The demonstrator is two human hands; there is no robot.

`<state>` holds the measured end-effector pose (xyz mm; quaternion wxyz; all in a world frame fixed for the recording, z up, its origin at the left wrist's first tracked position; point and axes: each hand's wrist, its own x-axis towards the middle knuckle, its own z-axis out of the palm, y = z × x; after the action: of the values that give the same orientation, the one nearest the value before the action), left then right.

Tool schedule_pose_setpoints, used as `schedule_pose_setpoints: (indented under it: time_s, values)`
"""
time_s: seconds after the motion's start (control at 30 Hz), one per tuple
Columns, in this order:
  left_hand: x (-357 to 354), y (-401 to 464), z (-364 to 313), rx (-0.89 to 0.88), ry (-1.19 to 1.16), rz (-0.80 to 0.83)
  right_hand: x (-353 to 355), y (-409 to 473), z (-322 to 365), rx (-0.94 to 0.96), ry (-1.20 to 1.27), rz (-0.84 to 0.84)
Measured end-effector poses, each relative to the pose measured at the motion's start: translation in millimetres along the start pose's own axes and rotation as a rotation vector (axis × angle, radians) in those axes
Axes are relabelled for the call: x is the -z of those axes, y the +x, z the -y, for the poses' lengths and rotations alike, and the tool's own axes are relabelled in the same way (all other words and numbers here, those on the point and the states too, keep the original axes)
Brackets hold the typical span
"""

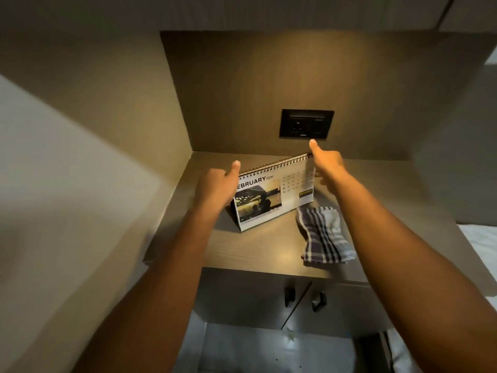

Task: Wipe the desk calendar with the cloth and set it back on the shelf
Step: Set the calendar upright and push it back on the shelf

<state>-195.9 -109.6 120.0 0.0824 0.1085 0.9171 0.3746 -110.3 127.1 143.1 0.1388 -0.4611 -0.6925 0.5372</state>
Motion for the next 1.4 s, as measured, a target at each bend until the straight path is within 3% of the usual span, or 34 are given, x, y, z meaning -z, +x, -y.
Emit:
schedule_pose_setpoints:
  time_s: [0.1,0.27,0.43,0.93,1.1,1.2,1.27,1.33,1.4]
  values:
    - [12,18,8,0.008,-0.011,-0.075,-17,-1,3,-0.015,0.037,0.051]
    - [43,55,34,0.151,-0.192,-0.149,-51,-10,17,-0.097,0.120,0.280]
    - [70,90,43,0.199,-0.244,-0.191,-93,-15,38,-0.136,0.186,0.338]
    - [75,117,37,0.213,-0.343,-0.206,-148,9,55,-0.157,0.279,0.169]
    - [70,114,43,0.198,-0.316,-0.189,-135,4,45,-0.071,0.215,0.165]
    - [56,98,44,0.209,-0.282,-0.145,-101,-2,23,0.041,0.176,0.063]
    - [51,77,56,0.189,-0.284,-0.206,-82,-9,3,0.130,0.134,0.022]
    - [31,43,68,0.104,-0.154,-0.251,-64,-19,-27,0.206,0.004,-0.017]
    - [-6,5,69,-0.082,0.102,-0.184,-50,-33,-63,0.267,-0.201,-0.080]
